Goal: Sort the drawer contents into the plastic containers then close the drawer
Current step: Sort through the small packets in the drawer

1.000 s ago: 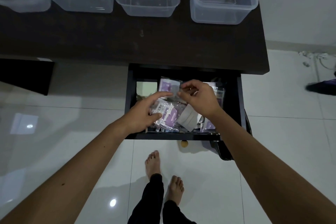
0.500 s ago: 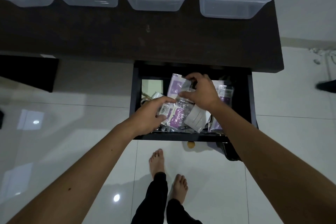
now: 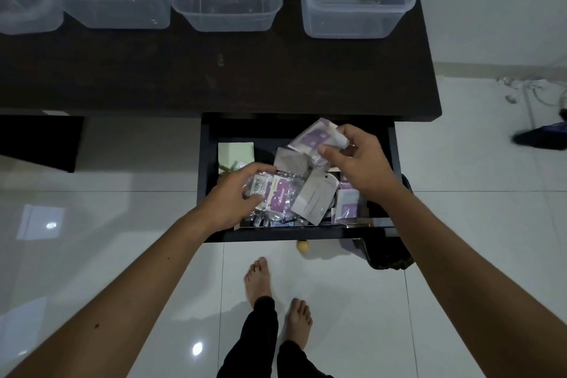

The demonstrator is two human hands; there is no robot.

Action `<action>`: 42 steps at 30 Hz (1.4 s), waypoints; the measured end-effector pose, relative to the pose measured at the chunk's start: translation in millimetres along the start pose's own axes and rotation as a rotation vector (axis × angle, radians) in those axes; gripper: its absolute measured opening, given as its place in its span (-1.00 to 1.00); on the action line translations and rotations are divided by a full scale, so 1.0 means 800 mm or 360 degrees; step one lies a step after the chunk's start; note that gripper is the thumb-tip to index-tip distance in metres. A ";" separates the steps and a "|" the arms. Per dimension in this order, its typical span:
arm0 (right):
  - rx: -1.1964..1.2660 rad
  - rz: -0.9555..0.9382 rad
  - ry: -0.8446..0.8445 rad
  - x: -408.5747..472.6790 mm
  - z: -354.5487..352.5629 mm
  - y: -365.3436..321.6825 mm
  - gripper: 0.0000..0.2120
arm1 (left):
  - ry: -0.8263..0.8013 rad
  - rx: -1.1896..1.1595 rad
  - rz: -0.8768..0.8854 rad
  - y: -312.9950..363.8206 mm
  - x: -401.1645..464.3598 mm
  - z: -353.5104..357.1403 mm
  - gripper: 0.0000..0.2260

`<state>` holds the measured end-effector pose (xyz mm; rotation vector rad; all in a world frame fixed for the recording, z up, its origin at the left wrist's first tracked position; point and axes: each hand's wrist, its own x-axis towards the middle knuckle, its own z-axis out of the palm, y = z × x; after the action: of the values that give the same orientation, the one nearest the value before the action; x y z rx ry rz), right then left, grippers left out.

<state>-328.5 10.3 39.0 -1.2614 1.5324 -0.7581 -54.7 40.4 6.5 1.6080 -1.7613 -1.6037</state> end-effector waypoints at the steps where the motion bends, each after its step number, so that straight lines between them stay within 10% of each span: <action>1: 0.0104 0.0010 0.0013 -0.003 -0.005 -0.002 -0.87 | 0.0016 -0.0054 0.0008 0.001 0.001 0.001 -0.46; 9: 0.0954 0.0128 -0.0024 -0.031 -0.032 -0.015 -0.62 | 0.0080 -0.0188 0.0106 0.013 0.012 0.014 -0.39; 22: -0.0100 0.0189 -0.0098 -0.036 0.003 0.030 -0.50 | 0.0035 -0.0668 -0.0056 0.040 0.016 0.033 -0.74; 31: -0.0170 0.0034 -0.0193 -0.037 0.014 0.029 -0.51 | -0.0117 -0.0791 0.0167 0.043 0.022 0.048 -0.34; 42: -0.0118 0.0013 -0.0142 -0.032 -0.018 0.036 -0.62 | 0.0308 -0.0515 0.0220 0.026 0.020 0.035 -0.60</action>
<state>-352.7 40.7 25.3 -1.3255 1.5038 -0.6363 -93.2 36.9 6.6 1.4049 -1.3997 -1.5195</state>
